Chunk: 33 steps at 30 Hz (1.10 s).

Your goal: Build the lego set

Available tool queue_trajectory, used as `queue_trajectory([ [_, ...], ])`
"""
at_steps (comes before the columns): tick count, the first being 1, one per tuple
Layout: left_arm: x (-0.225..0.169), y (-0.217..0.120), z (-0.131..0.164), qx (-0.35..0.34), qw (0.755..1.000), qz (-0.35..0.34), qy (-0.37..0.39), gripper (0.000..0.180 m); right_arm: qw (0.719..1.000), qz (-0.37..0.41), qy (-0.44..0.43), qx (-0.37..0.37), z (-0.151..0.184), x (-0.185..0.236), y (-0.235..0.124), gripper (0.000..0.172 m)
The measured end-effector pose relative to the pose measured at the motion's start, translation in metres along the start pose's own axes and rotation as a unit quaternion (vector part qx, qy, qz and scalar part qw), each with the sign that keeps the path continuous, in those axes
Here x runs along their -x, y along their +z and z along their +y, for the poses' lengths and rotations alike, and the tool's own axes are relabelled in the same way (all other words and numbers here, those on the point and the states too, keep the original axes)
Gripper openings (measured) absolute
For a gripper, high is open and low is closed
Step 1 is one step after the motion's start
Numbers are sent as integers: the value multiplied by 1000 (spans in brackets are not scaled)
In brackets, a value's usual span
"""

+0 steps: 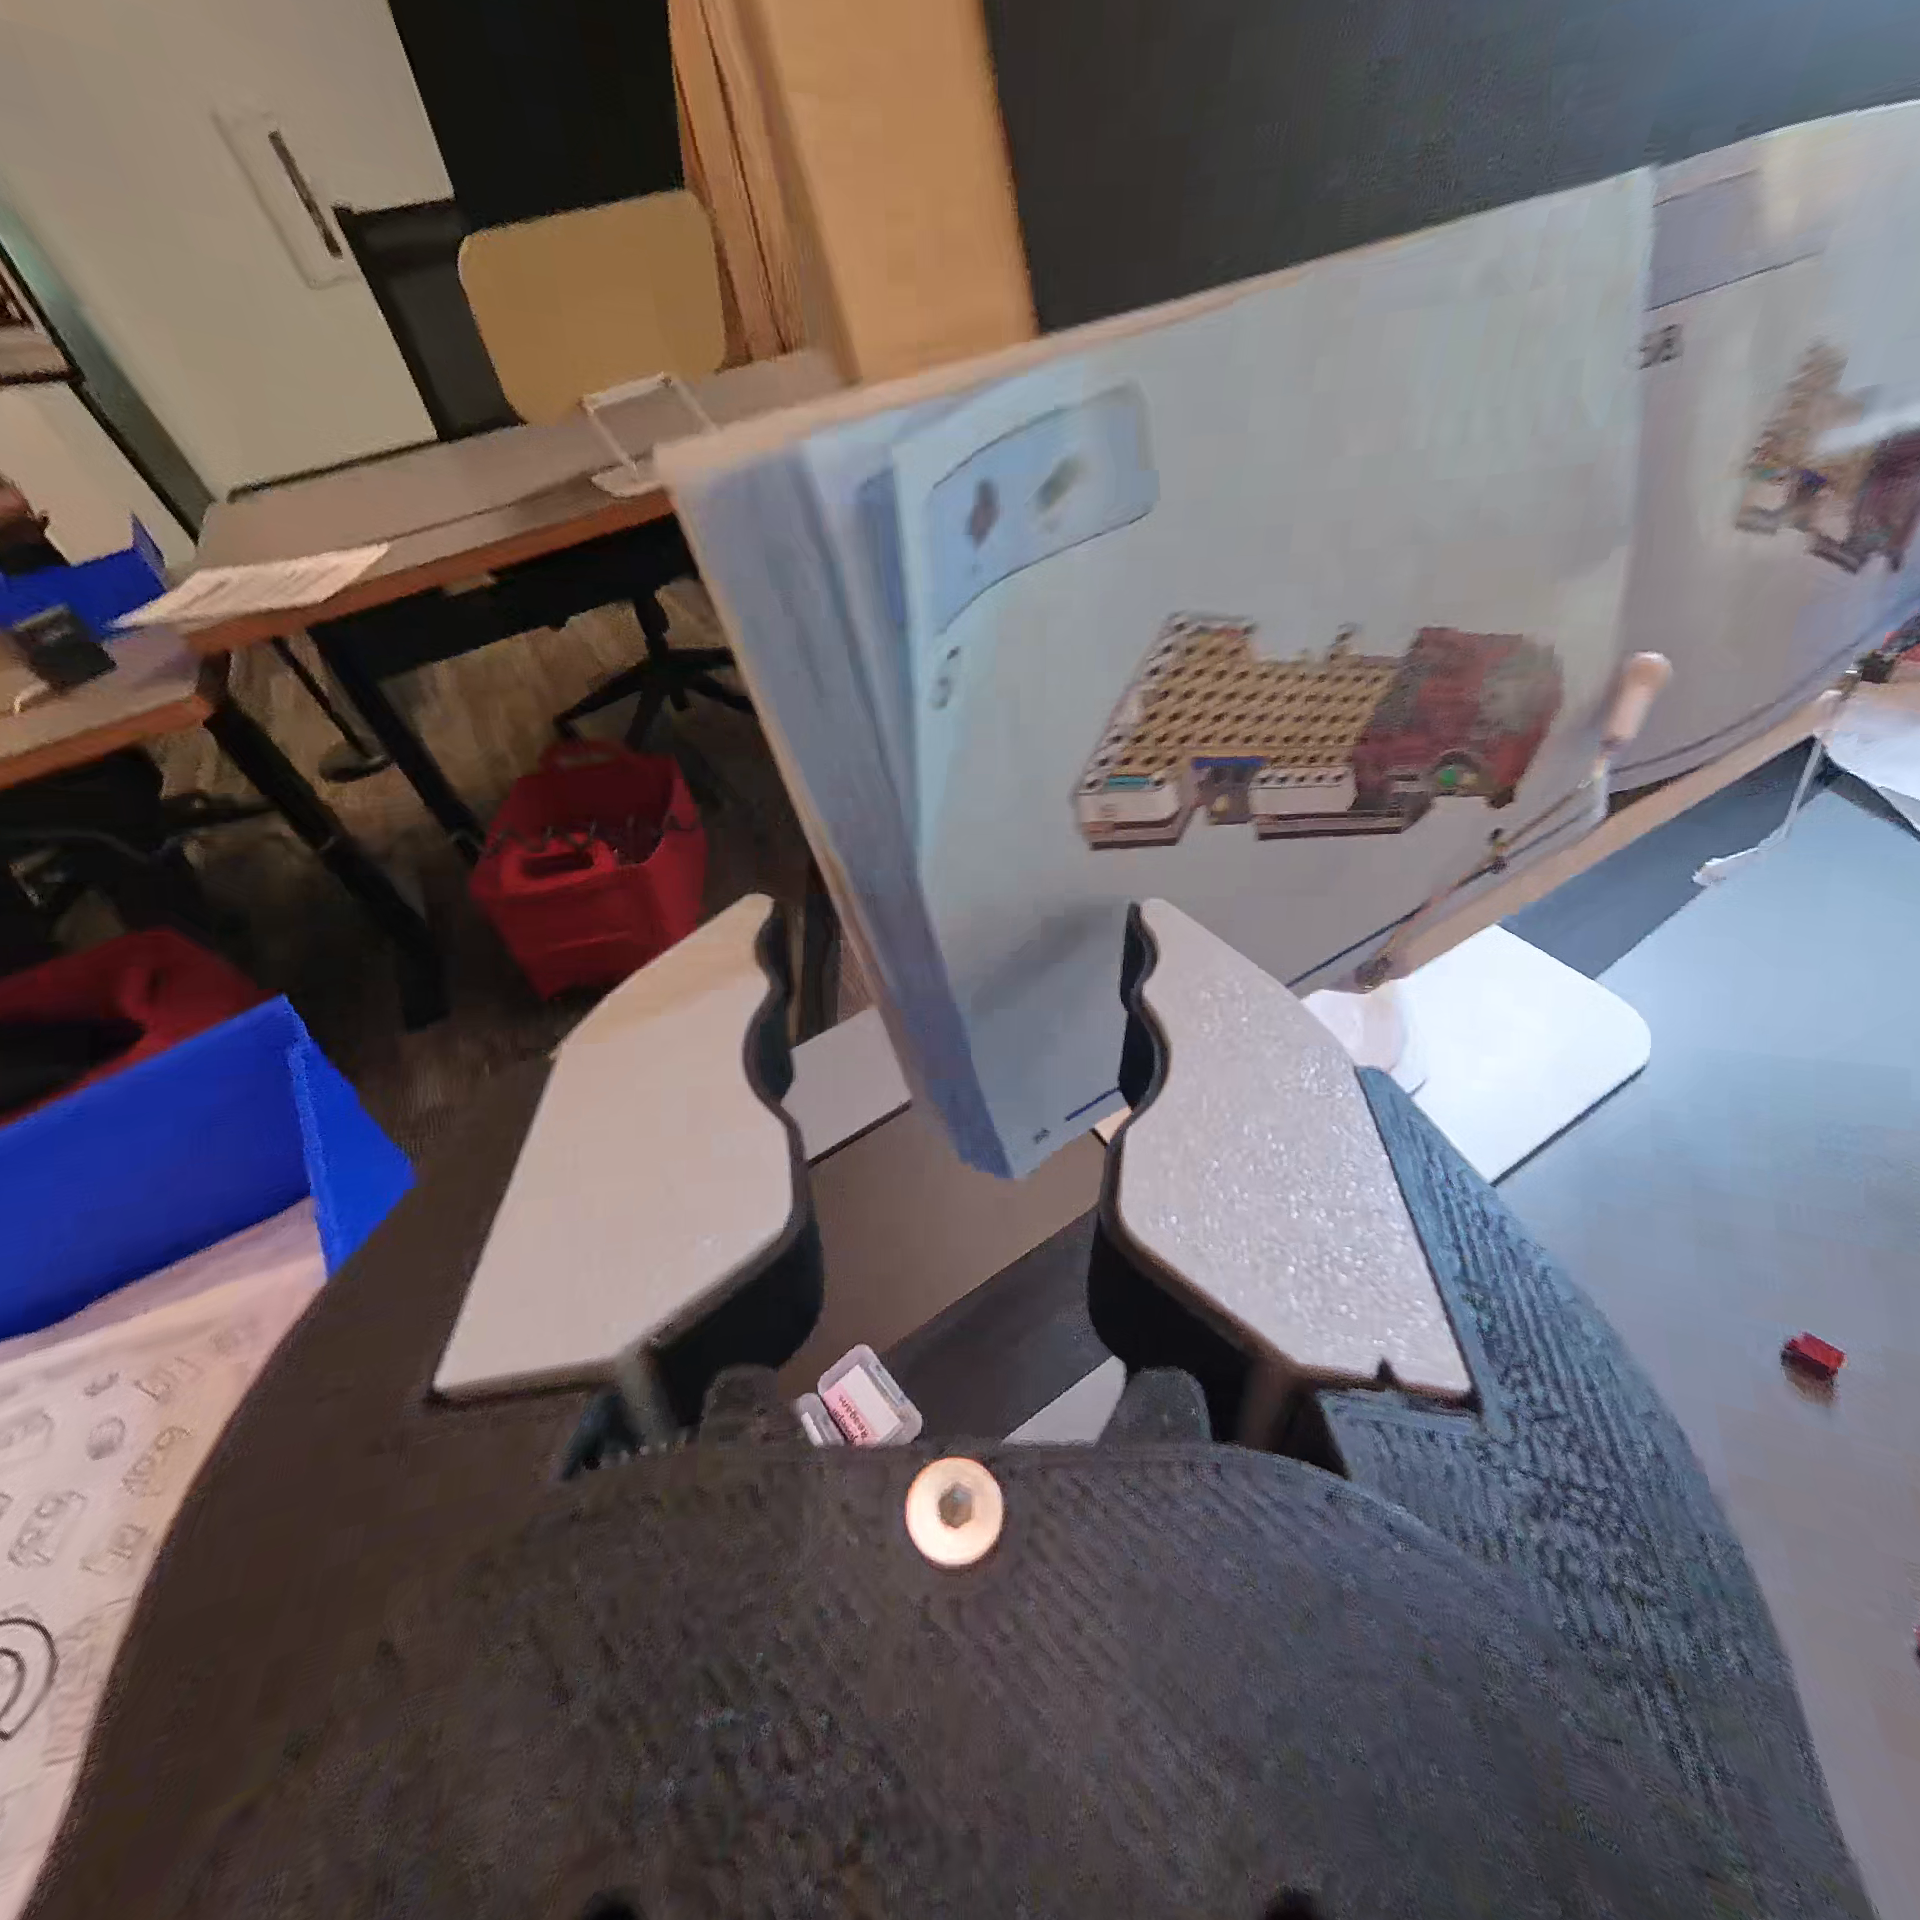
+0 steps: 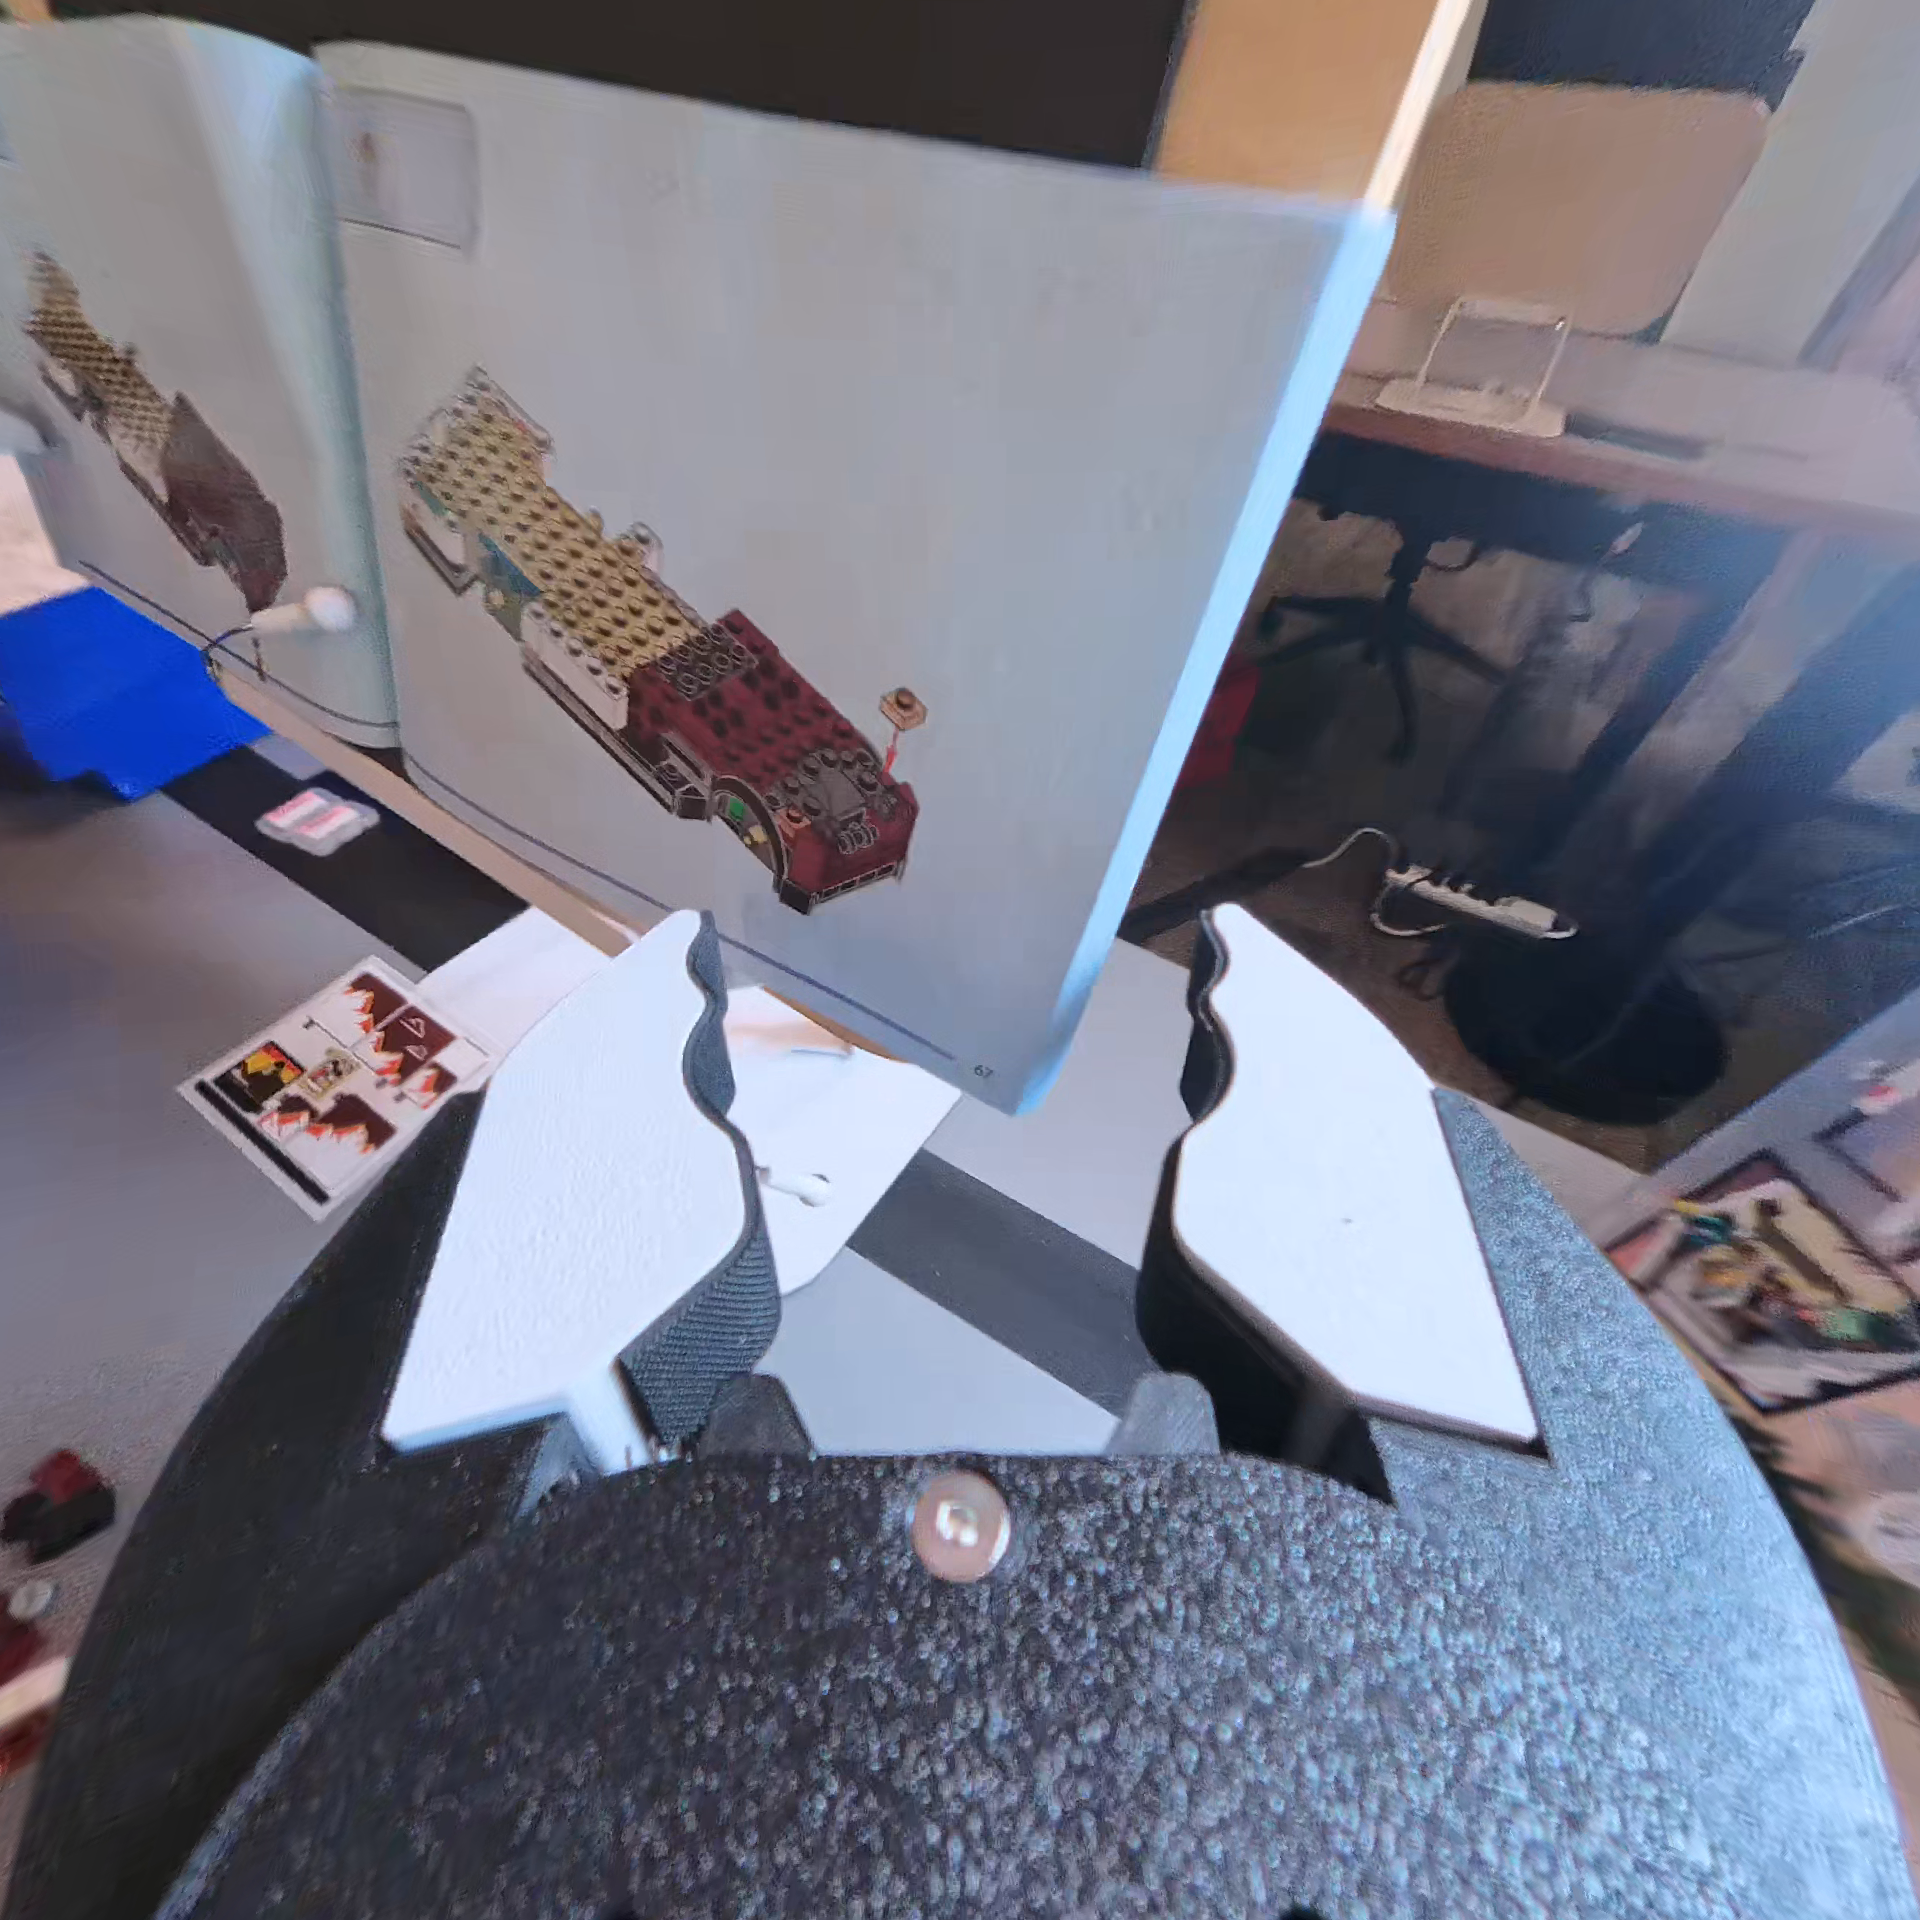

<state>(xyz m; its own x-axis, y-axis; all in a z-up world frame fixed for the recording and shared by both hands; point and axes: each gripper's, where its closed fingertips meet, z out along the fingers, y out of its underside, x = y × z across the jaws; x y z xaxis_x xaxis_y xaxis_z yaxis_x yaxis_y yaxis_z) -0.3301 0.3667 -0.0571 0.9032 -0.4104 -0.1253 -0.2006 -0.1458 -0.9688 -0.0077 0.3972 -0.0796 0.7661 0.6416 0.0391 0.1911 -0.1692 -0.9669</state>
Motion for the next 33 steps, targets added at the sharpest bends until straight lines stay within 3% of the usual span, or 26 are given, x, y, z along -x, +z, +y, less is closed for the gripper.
queue_trajectory([
  [3,-5,19,9,14,997,47,-59,80,1000,-11,4,-24,0,-3,15,73],
  [8,-19,36,8,7,986,141,-86,79,998,-50,1,-25,-1,-14,24,72],
  [13,-53,24,-3,-30,961,260,-85,47,996,-86,8,-26,-4,-23,37,59],
  [15,-57,18,-10,-58,960,262,-79,30,994,-106,19,-26,-4,-24,38,60],
  [20,-57,15,-7,-53,961,261,-79,27,994,-103,8,-29,-3,-24,29,55],
  [23,-57,13,-4,-53,963,253,-79,29,996,-86,1,-25,-4,-29,17,63],
  [28,-52,0,14,-21,969,235,-71,34,994,-94,-38,-41,-5,-13,-30,67],
  [33,-36,-34,11,-21,986,155,-50,43,987,-120,-86,-59,3,26,-97,65],
])
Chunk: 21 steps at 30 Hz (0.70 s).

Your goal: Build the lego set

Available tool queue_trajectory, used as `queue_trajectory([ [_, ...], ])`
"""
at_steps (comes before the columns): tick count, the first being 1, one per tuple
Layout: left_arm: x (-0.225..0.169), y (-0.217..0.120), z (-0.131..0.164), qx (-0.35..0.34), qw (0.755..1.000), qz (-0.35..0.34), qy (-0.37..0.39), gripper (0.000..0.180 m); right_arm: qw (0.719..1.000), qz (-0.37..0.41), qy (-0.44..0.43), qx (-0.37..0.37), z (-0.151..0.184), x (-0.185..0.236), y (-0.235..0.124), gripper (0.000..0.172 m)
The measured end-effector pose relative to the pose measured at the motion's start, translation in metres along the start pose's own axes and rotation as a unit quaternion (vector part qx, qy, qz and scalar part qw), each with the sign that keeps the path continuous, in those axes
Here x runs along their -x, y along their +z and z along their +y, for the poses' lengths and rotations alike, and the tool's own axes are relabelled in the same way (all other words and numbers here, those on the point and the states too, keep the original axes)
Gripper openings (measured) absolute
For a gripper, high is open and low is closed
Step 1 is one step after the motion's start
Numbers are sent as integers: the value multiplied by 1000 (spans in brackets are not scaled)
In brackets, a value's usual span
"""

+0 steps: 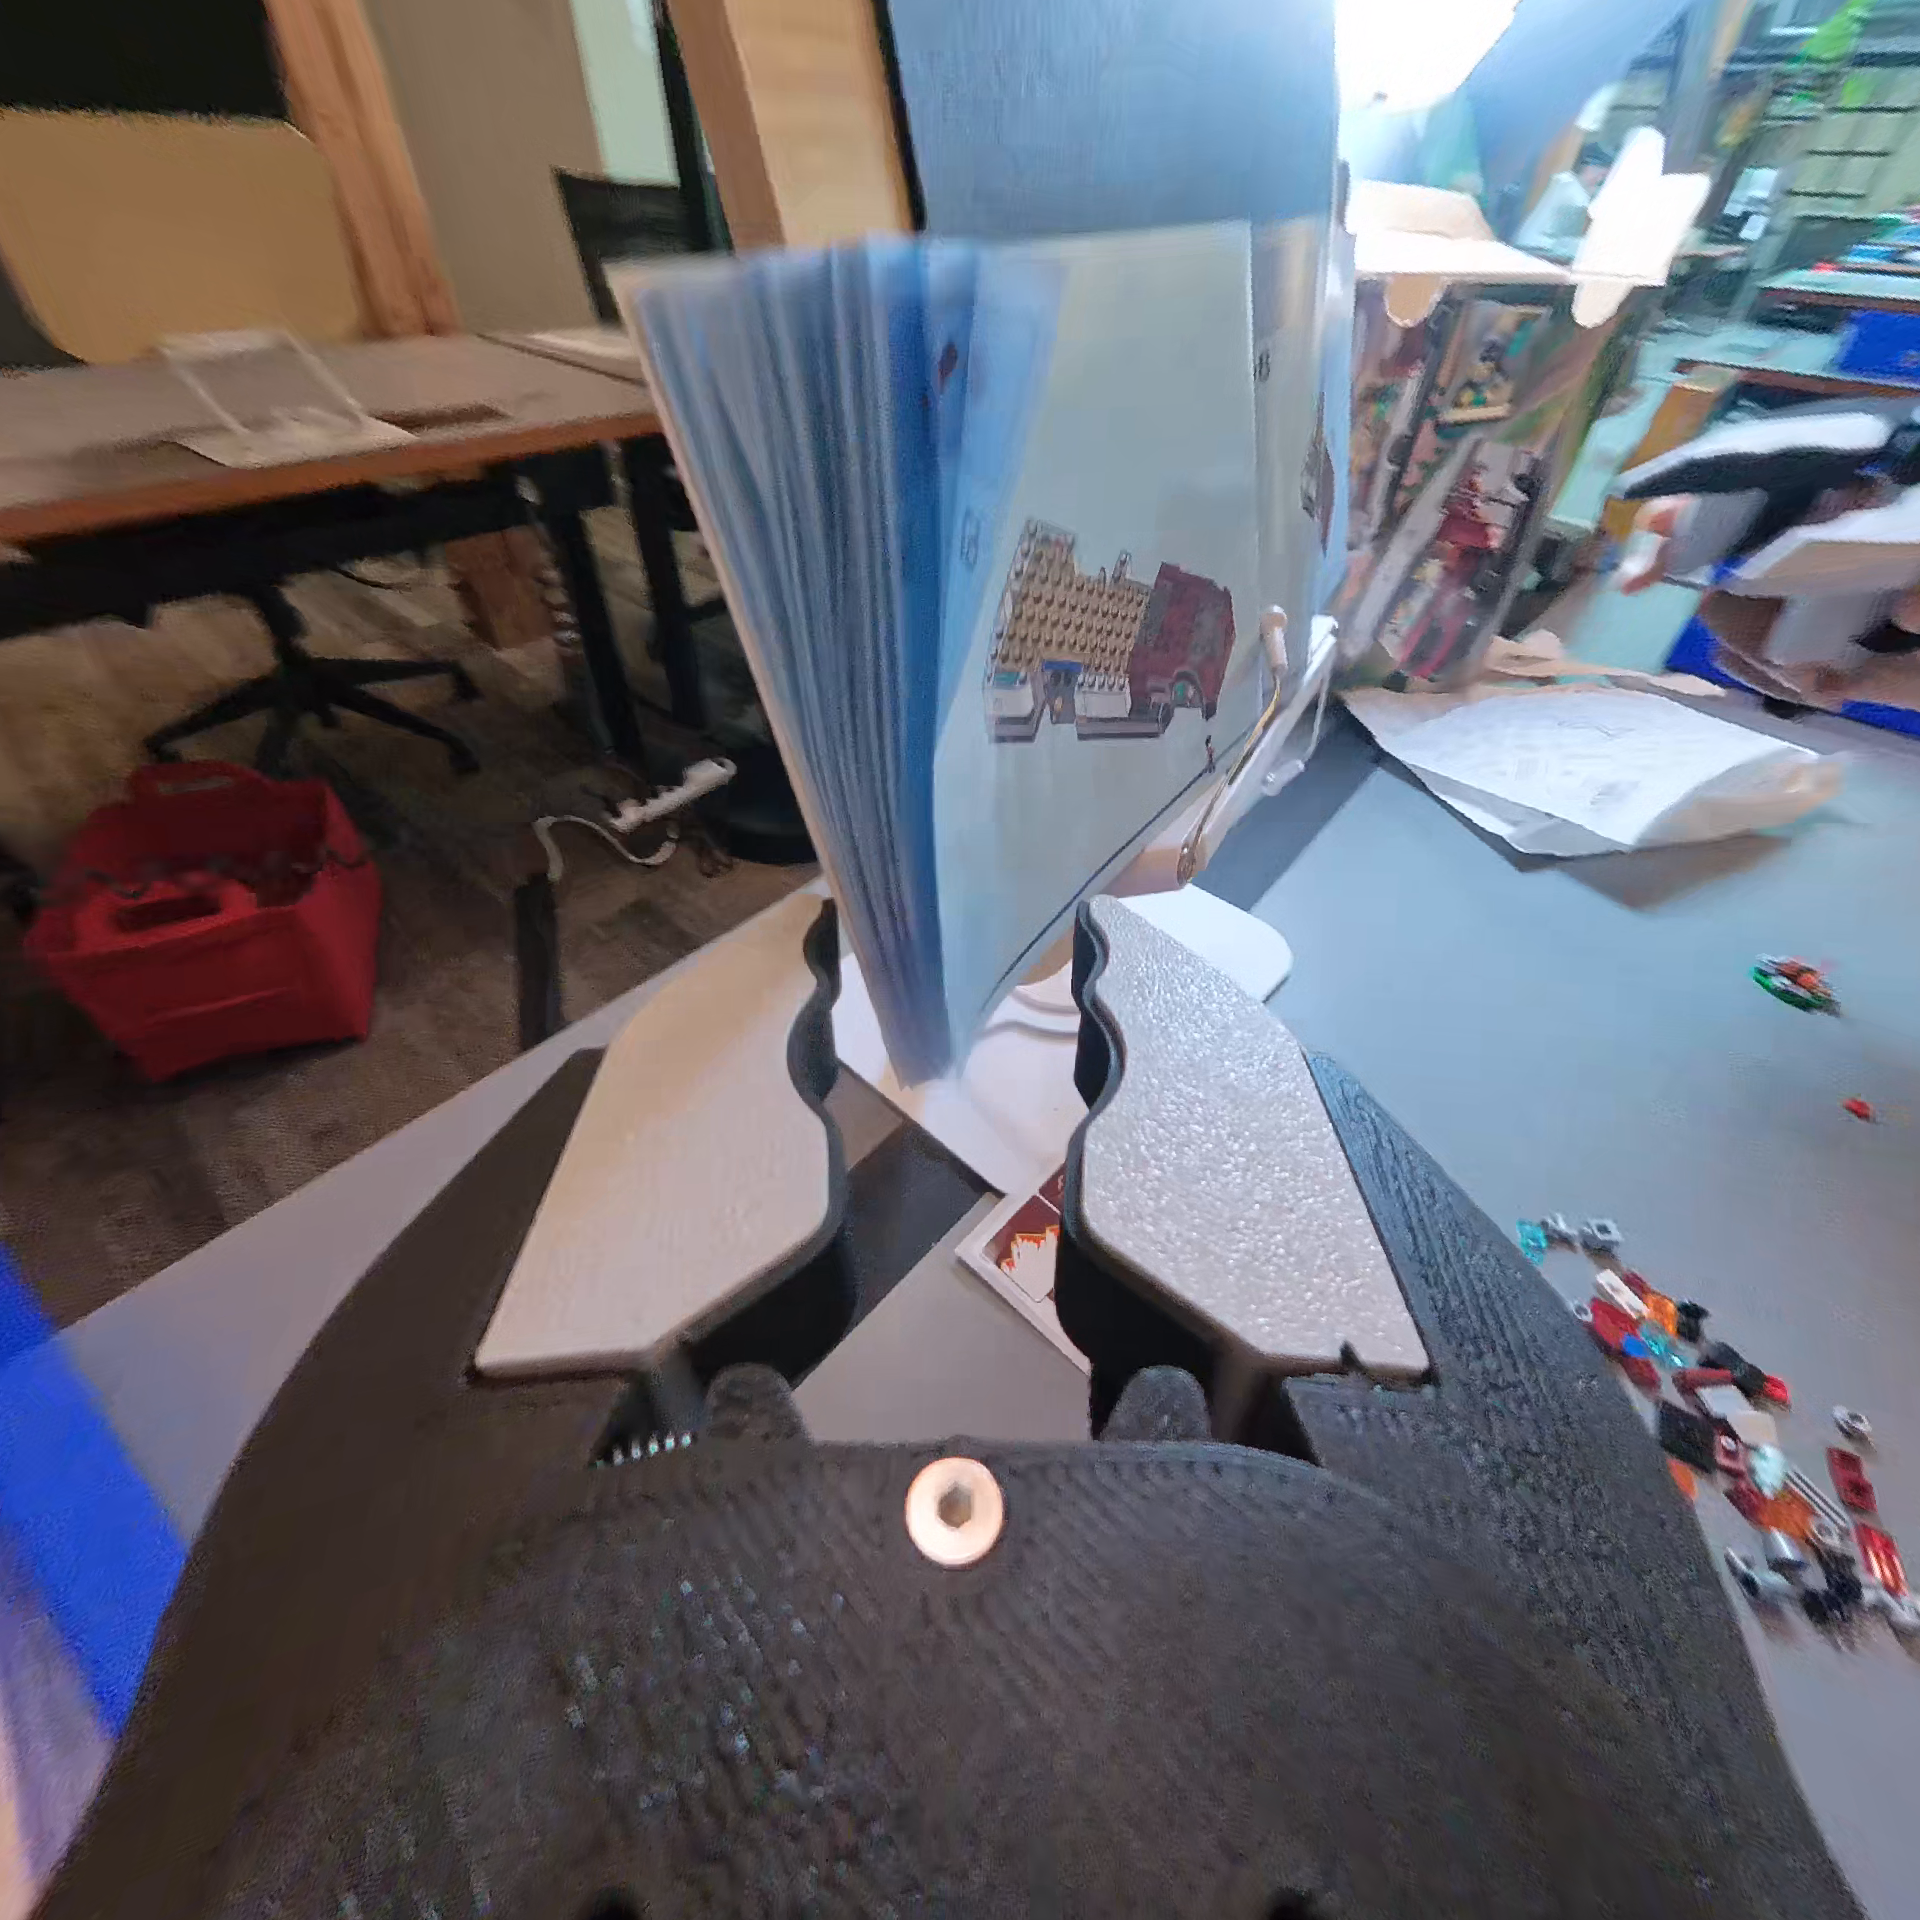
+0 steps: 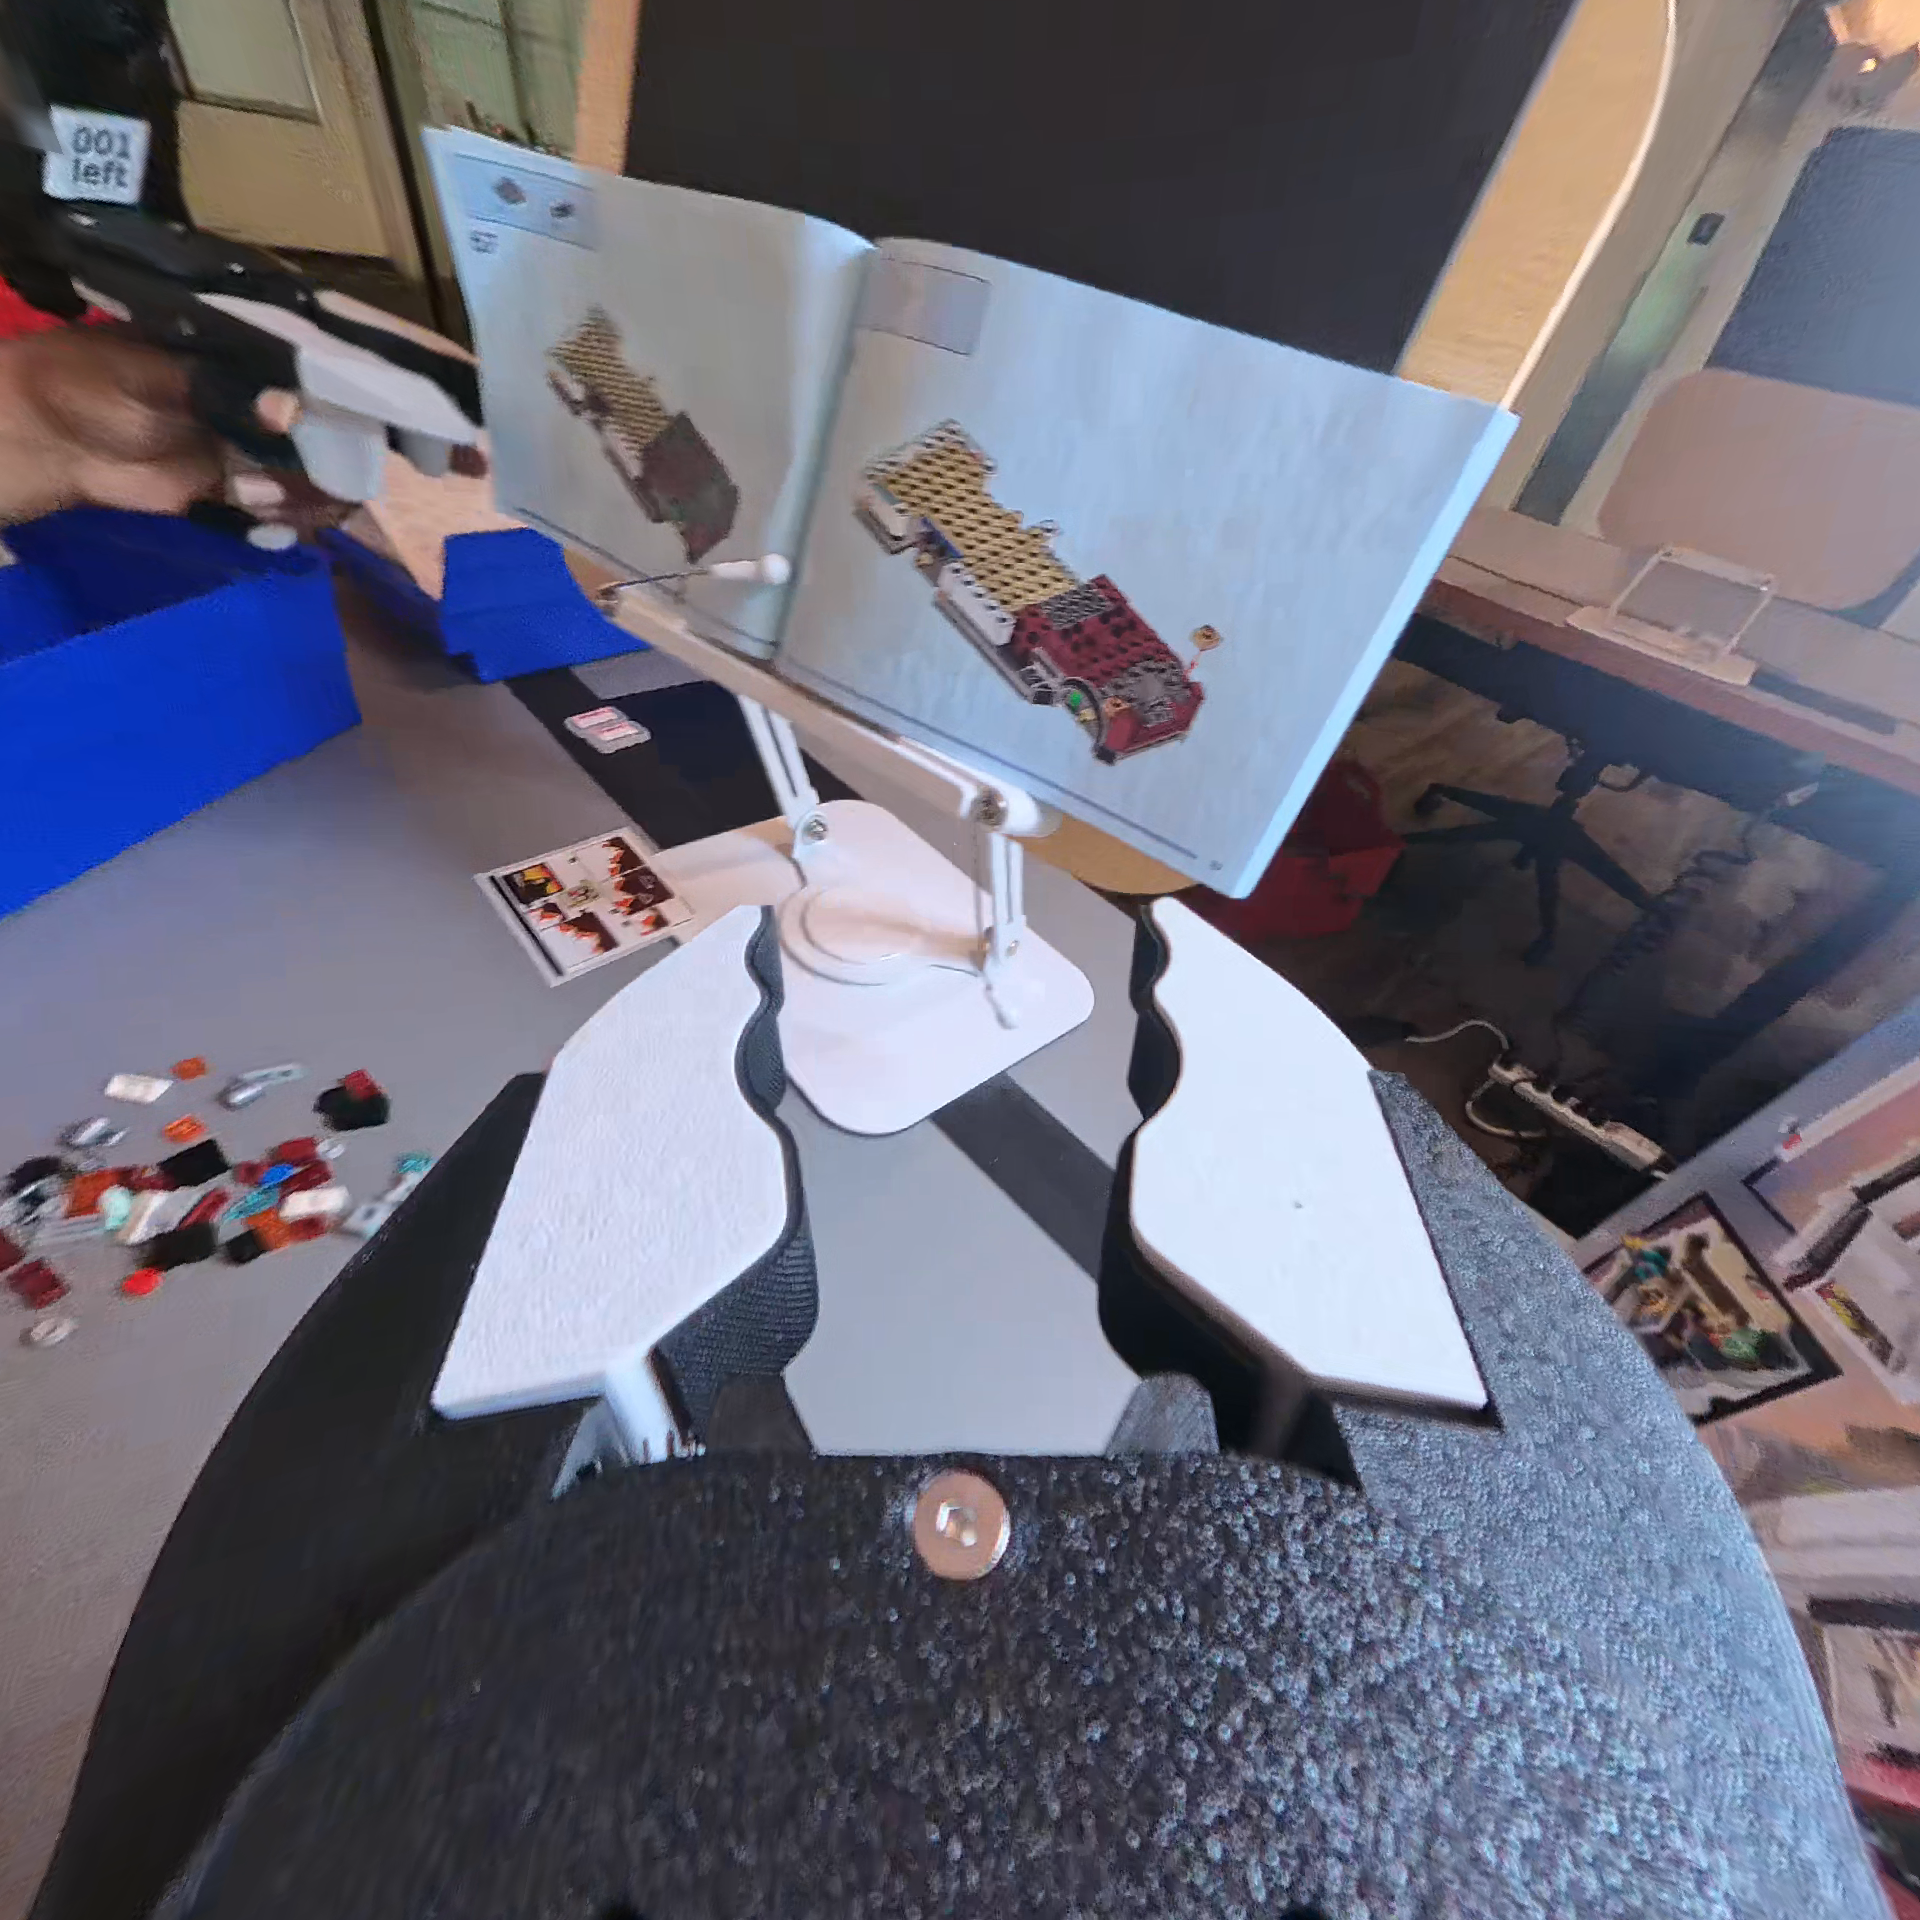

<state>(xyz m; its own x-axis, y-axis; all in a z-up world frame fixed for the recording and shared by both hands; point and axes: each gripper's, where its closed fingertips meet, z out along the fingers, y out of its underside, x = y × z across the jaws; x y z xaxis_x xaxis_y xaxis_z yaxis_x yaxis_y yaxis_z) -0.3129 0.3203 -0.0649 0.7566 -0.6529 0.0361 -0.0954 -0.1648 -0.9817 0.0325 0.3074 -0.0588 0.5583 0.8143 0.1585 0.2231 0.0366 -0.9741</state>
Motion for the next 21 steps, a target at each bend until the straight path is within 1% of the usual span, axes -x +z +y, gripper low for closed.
queue_trajectory([
  [3,-13,-31,-19,-41,995,-85,23,35,1000,-2,-10,-24,-4,32,-34,65],
  [6,-50,-58,-29,-69,984,-152,58,24,999,-5,3,-48,-6,61,-62,62],
  [7,-63,-64,-30,-75,980,-171,72,21,999,-5,11,-51,-4,70,-69,57],
  [10,-96,-73,-33,-96,966,-222,86,0,996,-21,55,-66,5,98,-82,38],
  [12,-108,-69,-37,-110,960,-246,80,0,992,-11,83,-90,11,108,-89,17],
  [13,-109,-65,-40,-116,955,-262,76,0,990,3,90,-106,14,110,-91,6],
  [14,-108,-59,-43,-124,950,-278,71,0,988,19,93,-124,16,110,-93,0],
  [16,-99,-48,-52,-141,937,-314,64,0,986,28,87,-137,21,115,-92,0],
  [18,-83,-37,-60,-150,922,-349,67,0,988,39,56,-141,25,118,-91,0],
  [21,-58,-20,-65,-160,910,-379,46,0,988,44,20,-146,31,124,-90,0],
])
